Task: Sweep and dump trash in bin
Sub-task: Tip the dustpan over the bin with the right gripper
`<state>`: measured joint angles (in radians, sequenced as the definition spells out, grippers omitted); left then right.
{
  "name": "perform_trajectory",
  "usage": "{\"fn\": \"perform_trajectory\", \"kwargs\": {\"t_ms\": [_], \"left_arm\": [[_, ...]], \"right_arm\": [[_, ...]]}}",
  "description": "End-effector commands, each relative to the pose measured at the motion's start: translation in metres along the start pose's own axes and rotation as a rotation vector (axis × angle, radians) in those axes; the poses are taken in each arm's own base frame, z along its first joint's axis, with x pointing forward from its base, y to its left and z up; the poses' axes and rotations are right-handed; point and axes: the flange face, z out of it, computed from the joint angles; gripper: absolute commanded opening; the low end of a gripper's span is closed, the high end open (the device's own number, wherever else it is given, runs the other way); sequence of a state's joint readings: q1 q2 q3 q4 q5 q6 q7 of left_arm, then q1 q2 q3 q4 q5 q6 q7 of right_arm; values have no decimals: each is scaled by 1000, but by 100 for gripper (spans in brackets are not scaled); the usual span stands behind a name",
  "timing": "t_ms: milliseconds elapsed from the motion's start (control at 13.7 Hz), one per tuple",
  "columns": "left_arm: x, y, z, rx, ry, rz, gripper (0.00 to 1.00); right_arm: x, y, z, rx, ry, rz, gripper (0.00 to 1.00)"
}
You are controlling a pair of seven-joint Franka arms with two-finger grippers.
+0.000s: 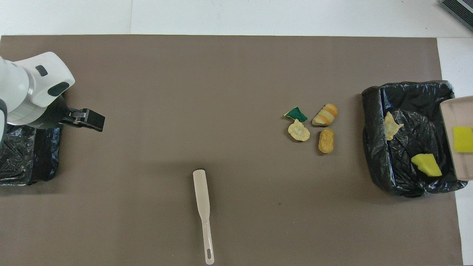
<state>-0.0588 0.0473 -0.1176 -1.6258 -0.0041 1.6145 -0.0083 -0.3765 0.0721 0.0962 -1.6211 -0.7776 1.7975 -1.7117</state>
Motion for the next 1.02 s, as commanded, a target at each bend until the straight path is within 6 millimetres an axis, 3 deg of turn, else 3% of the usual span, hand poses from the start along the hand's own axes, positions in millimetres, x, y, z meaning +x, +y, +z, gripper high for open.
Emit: {"fn": "perform_trajectory", "kwargs": {"t_ms": [0,146,582,801,947], "left_arm": [[-11,-6,-22,22,-7,-4,100],[-29,-13,-45,20,32,-10,100],[-37,-14,-41,19,32,25,100],[-32,-10,-41,14,63,30,100],[-31,-10,-41,-7,76,25,100]], "right_arm": [[11,-2,-29,-13,-78,-45,0],[12,-2,-32,-10,-99,-51,0],[26,1,-44,-17,-108,-80,0],[34,0,-34,-10,66,-10,0],[46,4,-40,-25,119,7,0]]}}
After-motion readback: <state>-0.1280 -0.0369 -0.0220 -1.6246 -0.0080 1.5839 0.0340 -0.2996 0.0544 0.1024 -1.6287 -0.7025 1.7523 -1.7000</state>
